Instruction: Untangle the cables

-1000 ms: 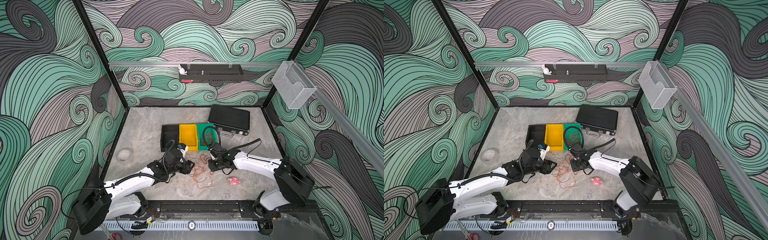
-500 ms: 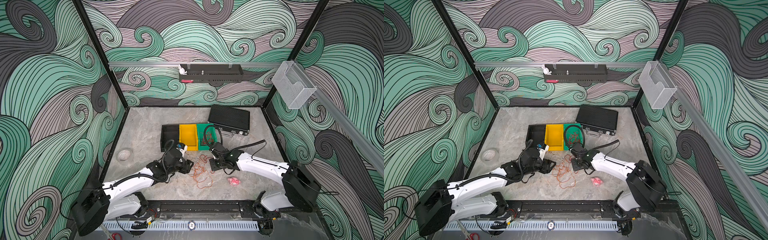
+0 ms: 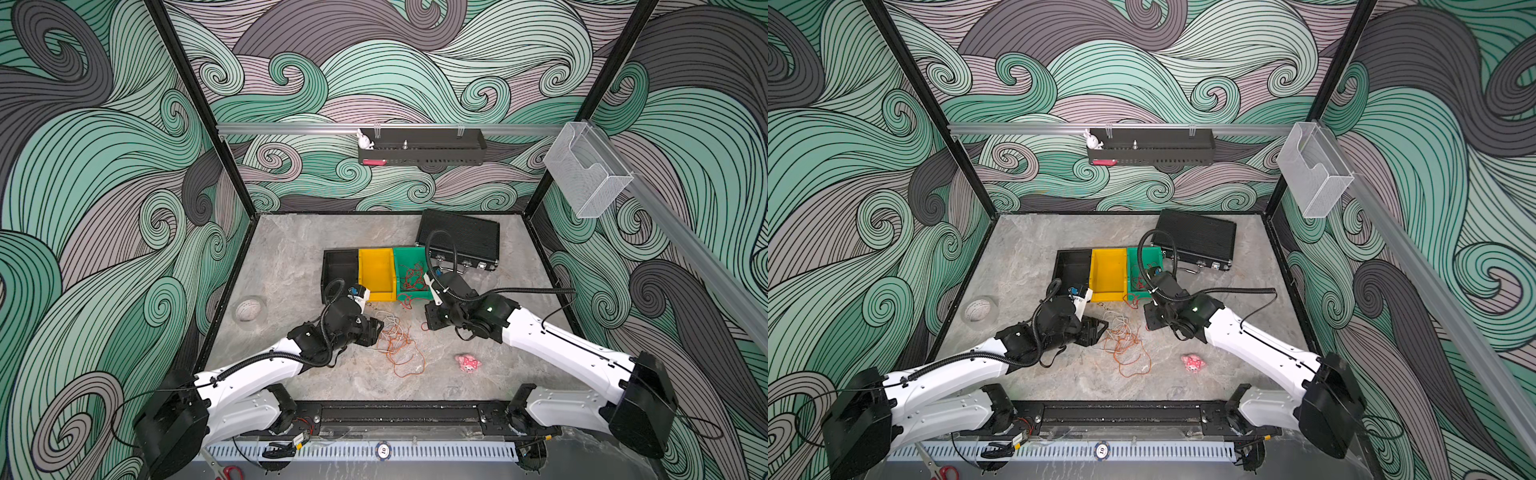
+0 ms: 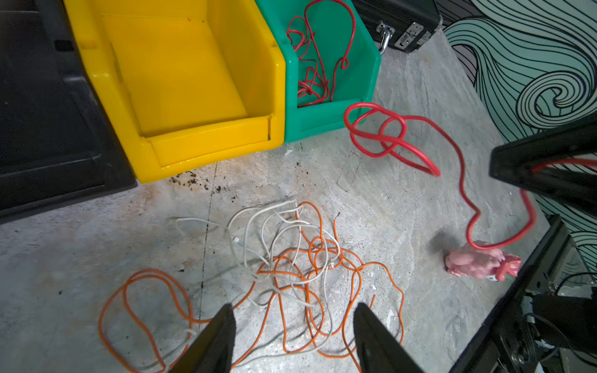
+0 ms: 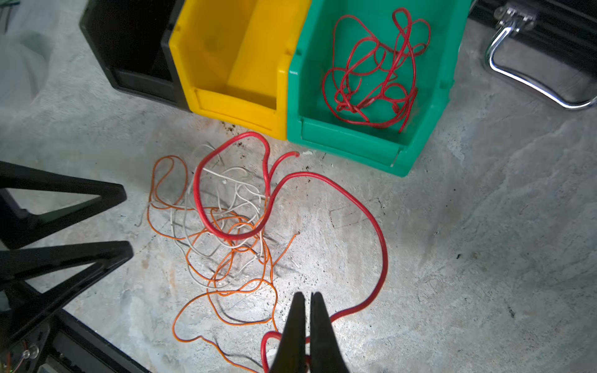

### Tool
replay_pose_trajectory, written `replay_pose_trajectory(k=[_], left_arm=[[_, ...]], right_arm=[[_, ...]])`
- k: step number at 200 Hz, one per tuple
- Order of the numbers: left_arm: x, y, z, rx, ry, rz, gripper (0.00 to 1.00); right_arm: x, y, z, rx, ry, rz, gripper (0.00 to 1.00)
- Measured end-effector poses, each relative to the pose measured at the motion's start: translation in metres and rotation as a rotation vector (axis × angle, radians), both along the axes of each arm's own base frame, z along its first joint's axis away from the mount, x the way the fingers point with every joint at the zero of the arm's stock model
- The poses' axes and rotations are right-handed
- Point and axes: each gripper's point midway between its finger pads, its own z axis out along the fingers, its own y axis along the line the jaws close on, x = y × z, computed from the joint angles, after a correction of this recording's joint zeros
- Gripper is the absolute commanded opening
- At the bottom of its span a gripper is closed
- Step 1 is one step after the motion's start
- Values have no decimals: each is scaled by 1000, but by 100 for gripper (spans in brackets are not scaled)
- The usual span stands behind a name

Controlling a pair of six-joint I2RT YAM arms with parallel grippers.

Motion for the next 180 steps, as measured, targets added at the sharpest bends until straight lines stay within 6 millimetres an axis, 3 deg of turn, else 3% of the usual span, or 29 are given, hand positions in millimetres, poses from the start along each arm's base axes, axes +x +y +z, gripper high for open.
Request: replay_pose_trajectory(k=[45,73,115,159,180], left_arm=[[4,12,14,-31,-19,71,61],[9,27,18,-64,-32,144,61],[5,51,4,-75,-24,224,61],[6,56,13,-103,-44,246,61],[6,57,17,-115,-54,248,61]], right_arm=[[14,18,30,41,-48,31,0],[24,36,32,48,-38,50,0],[39,66,34,121,-21,62,0],[60,109,43,272,14,67,0],[73,122,38,361,57,47,0]])
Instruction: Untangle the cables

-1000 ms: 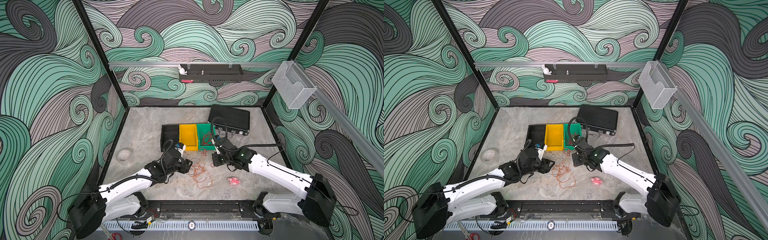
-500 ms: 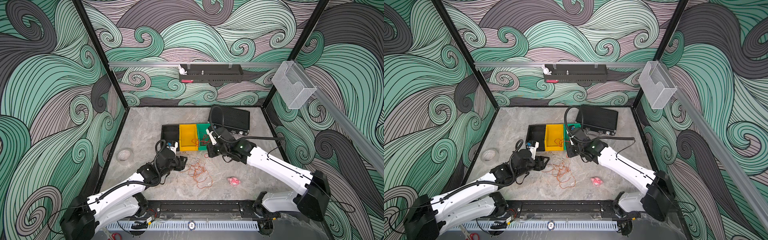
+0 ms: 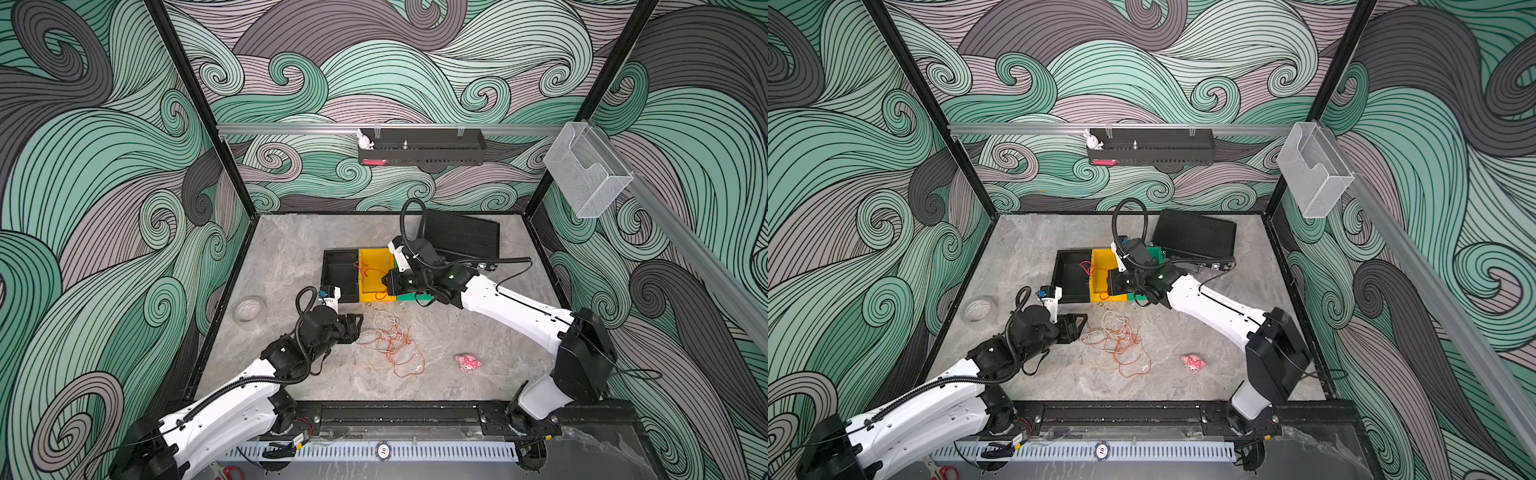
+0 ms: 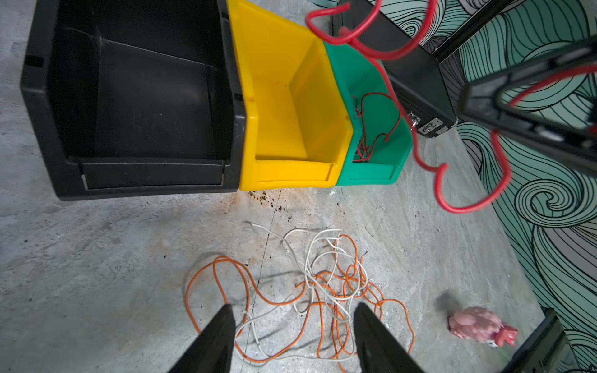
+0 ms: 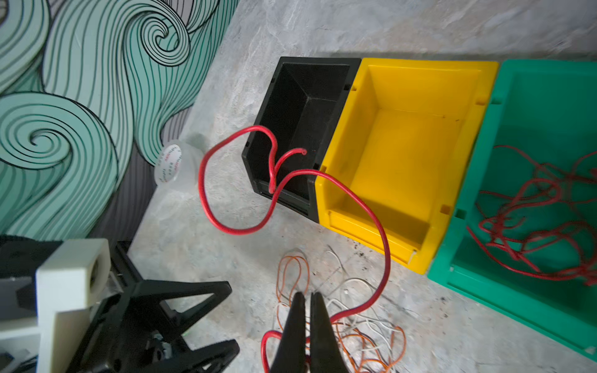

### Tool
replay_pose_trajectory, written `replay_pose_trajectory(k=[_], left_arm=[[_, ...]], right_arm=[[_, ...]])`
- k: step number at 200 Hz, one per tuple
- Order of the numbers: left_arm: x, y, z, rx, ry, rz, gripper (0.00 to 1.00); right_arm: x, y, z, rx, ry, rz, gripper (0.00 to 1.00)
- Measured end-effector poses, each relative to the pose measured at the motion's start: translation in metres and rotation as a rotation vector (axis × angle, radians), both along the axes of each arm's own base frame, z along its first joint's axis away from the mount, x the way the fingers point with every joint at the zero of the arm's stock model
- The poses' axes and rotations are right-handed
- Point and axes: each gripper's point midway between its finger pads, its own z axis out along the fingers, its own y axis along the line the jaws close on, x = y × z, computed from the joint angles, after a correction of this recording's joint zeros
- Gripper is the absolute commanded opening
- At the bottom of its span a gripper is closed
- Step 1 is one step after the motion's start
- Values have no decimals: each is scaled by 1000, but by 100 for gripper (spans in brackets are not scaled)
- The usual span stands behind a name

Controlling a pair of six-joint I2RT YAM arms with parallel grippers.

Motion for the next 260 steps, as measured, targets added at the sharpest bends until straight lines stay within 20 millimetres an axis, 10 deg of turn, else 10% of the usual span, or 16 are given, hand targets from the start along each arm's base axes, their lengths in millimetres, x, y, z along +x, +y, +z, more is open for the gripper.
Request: replay_pose_trajectory(k=[60,181,260], left_arm=[[0,5,-2,7,9,12,61],[1,7,-4,14,17,21,61],[2,9,-4,14,16,26,61]], right_arm=[[50,12,-37,180,176,-79,0],[60,3,-89,141,328,-191,0],[95,-1,-81,-81,173,-243,1]])
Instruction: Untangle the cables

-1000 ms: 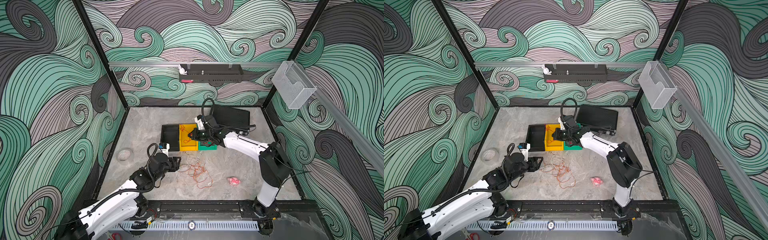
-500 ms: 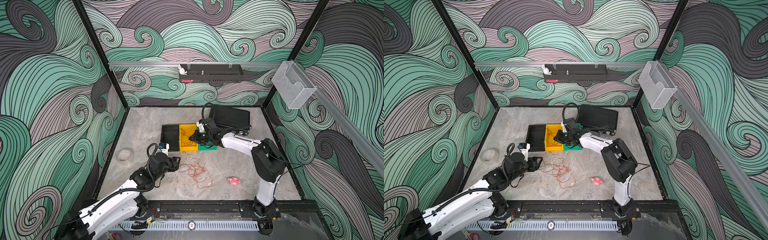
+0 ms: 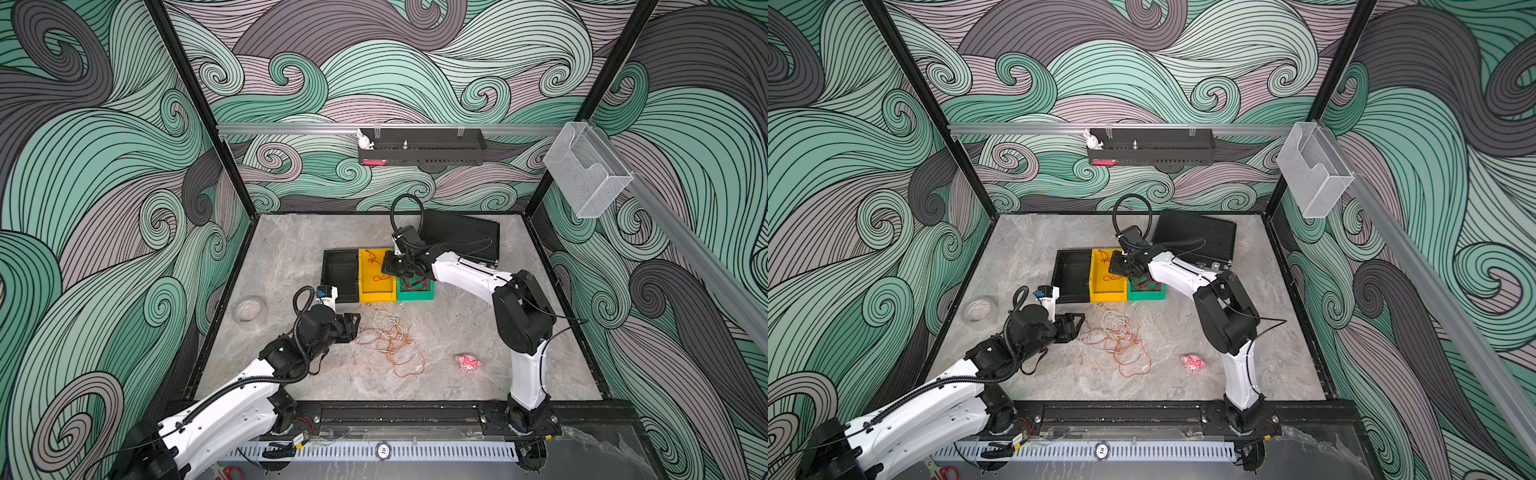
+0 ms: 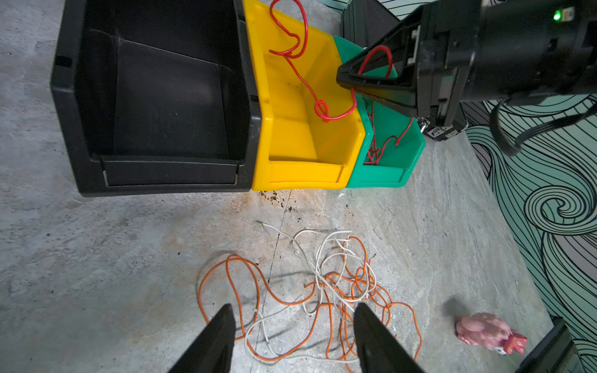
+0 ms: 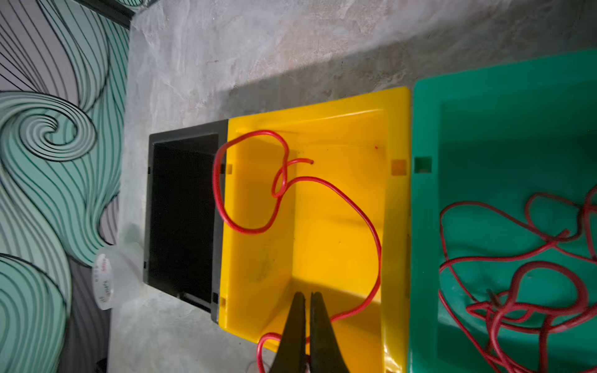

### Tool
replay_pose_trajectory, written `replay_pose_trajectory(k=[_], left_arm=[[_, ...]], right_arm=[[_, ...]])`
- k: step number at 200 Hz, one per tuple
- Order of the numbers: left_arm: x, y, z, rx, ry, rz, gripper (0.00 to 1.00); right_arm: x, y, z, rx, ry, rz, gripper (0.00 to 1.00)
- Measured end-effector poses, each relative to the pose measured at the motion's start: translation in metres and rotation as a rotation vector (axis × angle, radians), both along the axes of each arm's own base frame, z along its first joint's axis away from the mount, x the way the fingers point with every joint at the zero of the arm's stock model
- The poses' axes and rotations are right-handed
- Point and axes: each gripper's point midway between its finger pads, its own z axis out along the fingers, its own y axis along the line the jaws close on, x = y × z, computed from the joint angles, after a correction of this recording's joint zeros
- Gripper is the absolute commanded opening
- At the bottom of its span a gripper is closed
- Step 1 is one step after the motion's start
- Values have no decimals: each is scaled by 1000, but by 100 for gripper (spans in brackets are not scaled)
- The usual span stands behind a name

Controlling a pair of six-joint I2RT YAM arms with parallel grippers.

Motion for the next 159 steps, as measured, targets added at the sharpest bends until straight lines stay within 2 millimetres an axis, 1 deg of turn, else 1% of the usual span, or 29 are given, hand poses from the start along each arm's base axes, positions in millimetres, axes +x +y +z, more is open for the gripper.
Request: replay_pose_trajectory(k=[20,41,68,87,105,120,141,159], left_arm=[[0,0,0,0,0,0,61],[0,0,0,0,0,0,61],[0,0,0,0,0,0,61],[0,0,0,0,0,0,61],[0,0,0,0,0,0,61],[0,0,0,0,0,0,61],[0,0,0,0,0,0,61],[0,0,0,0,0,0,61]], right_arm=[[0,9,-6,-66,-16,37,1],[-7,17,-16,-130,-20,73,2],[-17,16,-31,-194,-3,98,5],[-17,12,-41,-229,10,106,8],[-14,11,-45,-247,11,112,10],[-13,9,-46,-258,7,116,8],[-12,8,-46,-264,1,119,0],[-12,9,-44,-262,-10,127,0]])
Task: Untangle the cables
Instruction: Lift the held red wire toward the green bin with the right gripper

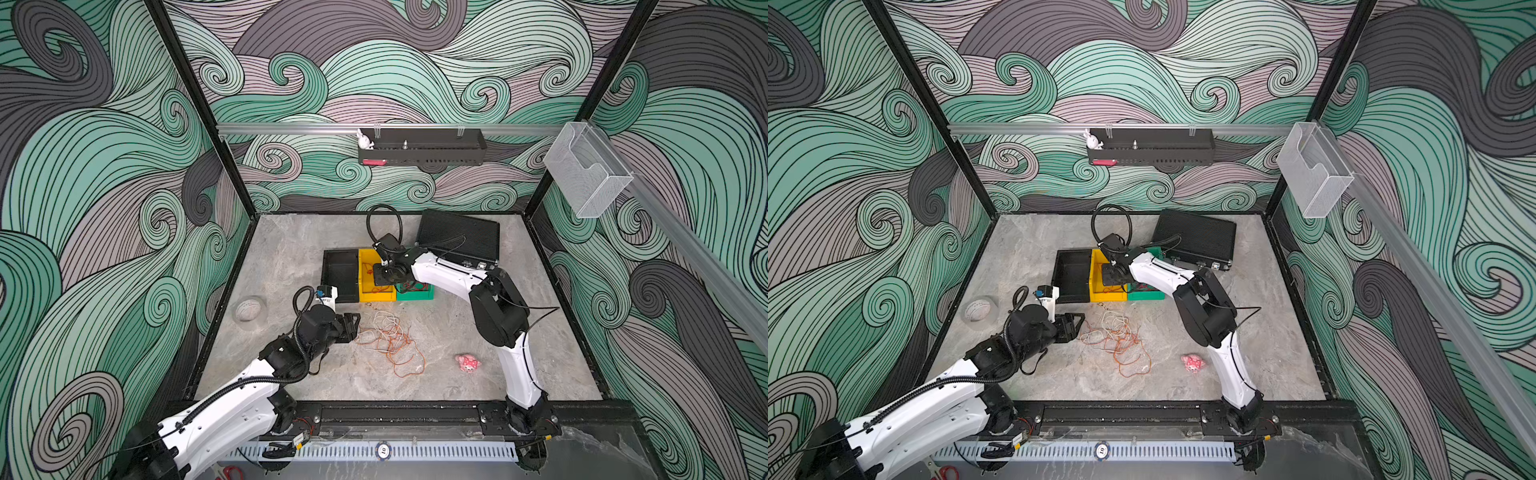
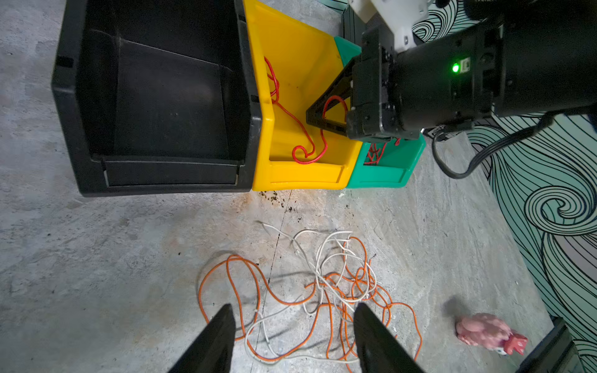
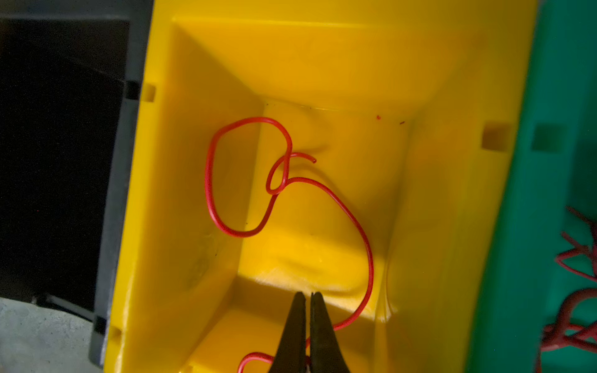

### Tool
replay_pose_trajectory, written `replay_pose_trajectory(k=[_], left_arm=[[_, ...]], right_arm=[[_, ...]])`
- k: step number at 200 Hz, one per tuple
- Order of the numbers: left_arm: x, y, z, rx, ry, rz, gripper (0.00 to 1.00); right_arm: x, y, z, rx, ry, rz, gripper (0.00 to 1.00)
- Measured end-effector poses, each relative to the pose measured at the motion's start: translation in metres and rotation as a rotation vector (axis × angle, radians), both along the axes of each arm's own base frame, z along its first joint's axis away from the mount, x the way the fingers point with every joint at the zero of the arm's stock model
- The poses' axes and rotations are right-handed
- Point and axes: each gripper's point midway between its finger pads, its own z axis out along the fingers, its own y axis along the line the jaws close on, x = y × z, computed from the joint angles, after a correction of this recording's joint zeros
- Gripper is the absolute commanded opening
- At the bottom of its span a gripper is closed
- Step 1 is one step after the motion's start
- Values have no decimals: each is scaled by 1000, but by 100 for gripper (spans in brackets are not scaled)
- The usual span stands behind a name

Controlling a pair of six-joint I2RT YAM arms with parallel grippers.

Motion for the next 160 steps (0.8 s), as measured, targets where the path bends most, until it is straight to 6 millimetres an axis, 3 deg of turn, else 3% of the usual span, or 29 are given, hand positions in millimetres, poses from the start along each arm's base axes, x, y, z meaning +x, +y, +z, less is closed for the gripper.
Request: replay_pose_trajectory(k=[22,42,82,114,137,160], left_arm=[[0,0,0,0,0,0,61],[0,0,0,0,0,0,61],[0,0,0,0,0,0,61],[0,0,2,-4,-5,0,61],[0,0,3,-8,-10,1,61],[0,0,3,-8,-10,1,61]], right_arm=[[-5,-2,7,23,-16,5,0],[-9,-5,26,52,-41,10,0],[-3,-6,99,164,-168,9,0],[-2,-25,148,218,-257,-6,0],[1,-47,161,209,-285,-32,0],[8,-70,153,162,-281,-62,0]])
